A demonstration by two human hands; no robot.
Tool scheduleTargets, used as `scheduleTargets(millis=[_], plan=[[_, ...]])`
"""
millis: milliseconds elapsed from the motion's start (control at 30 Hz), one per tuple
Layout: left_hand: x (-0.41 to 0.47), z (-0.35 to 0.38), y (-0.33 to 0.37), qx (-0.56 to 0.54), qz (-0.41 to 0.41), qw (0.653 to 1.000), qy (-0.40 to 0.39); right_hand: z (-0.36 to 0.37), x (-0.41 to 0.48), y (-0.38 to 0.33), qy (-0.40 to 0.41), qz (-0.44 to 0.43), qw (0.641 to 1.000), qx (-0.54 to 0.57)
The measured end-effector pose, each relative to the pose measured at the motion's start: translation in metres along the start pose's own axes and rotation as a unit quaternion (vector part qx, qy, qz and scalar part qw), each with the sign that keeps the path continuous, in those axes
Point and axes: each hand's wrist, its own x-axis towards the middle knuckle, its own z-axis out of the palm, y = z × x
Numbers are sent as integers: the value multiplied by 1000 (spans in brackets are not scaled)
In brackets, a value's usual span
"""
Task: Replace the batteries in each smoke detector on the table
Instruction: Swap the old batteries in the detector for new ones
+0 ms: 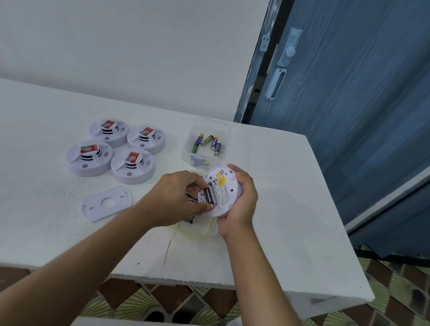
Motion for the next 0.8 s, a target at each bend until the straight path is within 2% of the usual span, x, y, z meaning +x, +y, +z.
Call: scheduleTargets(millis=[200, 500, 600, 800], plan=[[-4, -5, 15, 102, 53, 993, 17, 6, 3, 4, 27, -15, 999, -20], [-4, 0, 29, 221, 83, 971, -37, 7, 4, -1, -8, -35, 999, -37], [-3, -2, 30, 216, 90, 972, -35, 6, 5, -2, -11, -32, 999, -35], [-4, -5, 21, 138, 119, 983, -3, 8, 7, -5, -15, -21, 999, -39]])
